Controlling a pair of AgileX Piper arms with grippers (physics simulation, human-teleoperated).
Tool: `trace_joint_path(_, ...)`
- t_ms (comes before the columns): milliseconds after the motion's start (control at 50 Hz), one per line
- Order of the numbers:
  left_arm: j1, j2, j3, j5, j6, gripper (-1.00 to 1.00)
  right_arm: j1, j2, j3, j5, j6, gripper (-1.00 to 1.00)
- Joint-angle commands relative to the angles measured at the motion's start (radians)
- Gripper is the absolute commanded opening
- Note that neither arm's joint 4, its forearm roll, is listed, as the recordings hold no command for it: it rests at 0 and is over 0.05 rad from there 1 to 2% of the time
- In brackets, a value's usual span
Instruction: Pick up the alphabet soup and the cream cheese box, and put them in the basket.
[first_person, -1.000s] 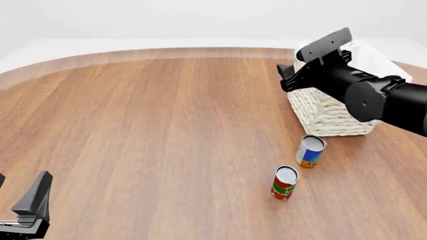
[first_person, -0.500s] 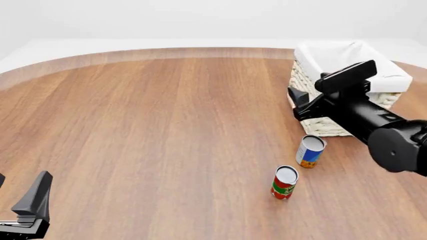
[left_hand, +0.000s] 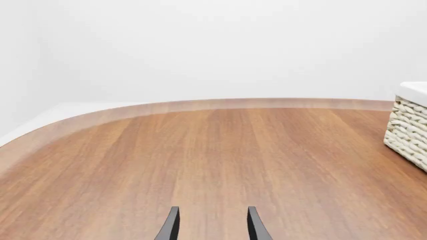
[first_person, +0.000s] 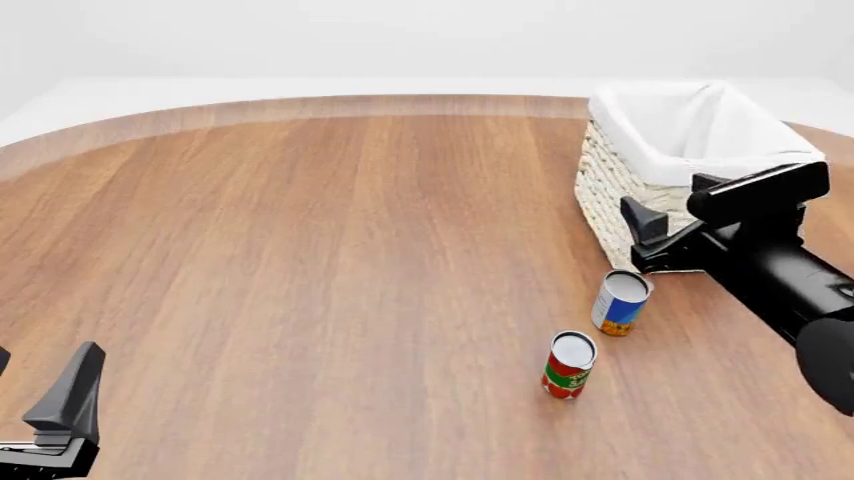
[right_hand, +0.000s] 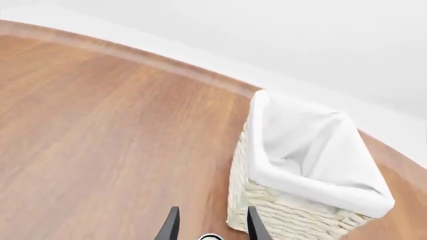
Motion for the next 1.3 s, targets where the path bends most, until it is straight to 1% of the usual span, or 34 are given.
trace_joint_path(20, 0.0, 0.0, 0.0, 0.0, 0.0, 1.0, -0.025, -0.036, 0.06, -0.008, 0.024, 1.0)
trace_joint_path(160, 0.0, 0.0, 0.0, 0.0, 0.0, 1.0, -0.039, -0.046, 0.097, -0.022, 0.04, 1.0)
trace_joint_path(400, 0.0, 0.0, 0.0, 0.0, 0.0, 1.0, -0.061, -0.035, 0.144, -0.053, 0.05, 1.0)
trace_joint_path(560, 0.0, 0.0, 0.0, 0.0, 0.0, 1.0, -0.072, 0.002, 0.16, -0.087, 0.06, 1.0)
trace_joint_path(800, 0.0, 0.0, 0.0, 0.0, 0.0, 1.0, -0.092, 0.111, 0.157, -0.144, 0.075, 1.0)
trace_joint_path(920, 0.0, 0.0, 0.0, 0.0, 0.0, 1.0, -0.109, 0.172, 0.125, -0.124, 0.077, 1.0)
trace_joint_path(1160, 0.0, 0.0, 0.0, 0.0, 0.0, 1.0, -0.13, 0.212, 0.088, -0.088, 0.07, 1.0)
trace_joint_path(1300, 0.0, 0.0, 0.0, 0.0, 0.0, 1.0, -0.139, 0.223, 0.07, -0.049, 0.06, 1.0)
